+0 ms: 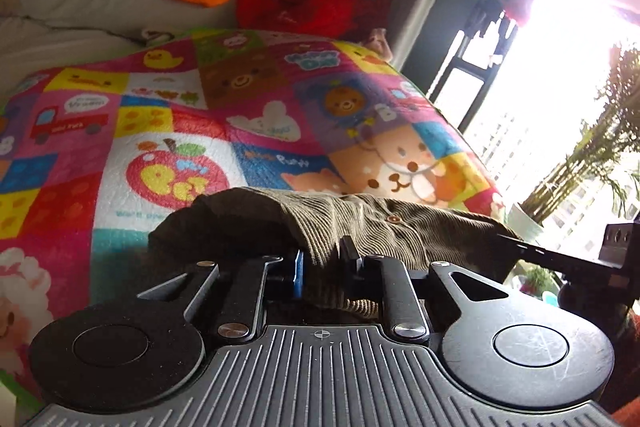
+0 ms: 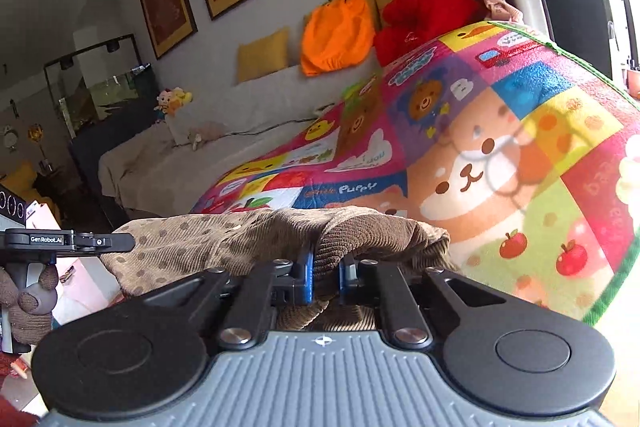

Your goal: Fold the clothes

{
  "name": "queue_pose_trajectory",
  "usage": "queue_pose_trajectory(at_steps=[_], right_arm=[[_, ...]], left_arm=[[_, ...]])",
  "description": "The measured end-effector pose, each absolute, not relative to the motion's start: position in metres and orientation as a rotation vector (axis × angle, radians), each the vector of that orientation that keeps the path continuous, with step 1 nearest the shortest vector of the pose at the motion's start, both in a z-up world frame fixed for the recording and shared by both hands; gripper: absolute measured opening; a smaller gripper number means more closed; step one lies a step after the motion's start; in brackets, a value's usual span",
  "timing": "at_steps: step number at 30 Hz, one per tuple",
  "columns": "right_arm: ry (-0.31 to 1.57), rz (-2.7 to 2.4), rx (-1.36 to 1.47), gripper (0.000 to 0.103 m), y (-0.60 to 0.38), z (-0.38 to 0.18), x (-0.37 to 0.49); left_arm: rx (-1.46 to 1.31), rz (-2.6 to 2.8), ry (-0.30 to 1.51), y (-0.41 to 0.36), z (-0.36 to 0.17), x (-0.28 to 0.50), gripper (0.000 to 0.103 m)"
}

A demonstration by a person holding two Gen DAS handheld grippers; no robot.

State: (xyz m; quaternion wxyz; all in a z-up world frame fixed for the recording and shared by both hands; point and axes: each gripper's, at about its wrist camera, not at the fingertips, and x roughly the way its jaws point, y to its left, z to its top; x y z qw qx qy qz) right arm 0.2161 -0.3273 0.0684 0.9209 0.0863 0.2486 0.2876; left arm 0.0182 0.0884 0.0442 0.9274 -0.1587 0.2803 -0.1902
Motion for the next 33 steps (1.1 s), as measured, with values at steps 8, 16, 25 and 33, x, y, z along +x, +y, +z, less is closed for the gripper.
queue_pose_trajectory(at_steps=[8, 16, 25, 33], right_arm=[[0.682, 0.483, 0.198, 0.015, -0.341, 0.01, 0.203], [0.577, 0.452, 0.165, 0.053, -0.357, 0.041, 0.2], [0.544, 0.586, 0.044, 0.056, -0.278, 0.054, 0.274], [0.658, 0.578, -0.002, 0.059, -0.279, 0.011, 0.277]], left_arm=[[-0.272, -0.339, 0.744, 0.087, -0.007, 0.004, 0.024], [-0.259, -0.45, 0.561, 0.089, 0.047, 0.007, 0.058], [-0.249, -0.559, 0.698, 0.007, 0.007, 0.105, 0.071], [-0.275, -0.519, 0.727, 0.04, 0.0, 0.084, 0.082]])
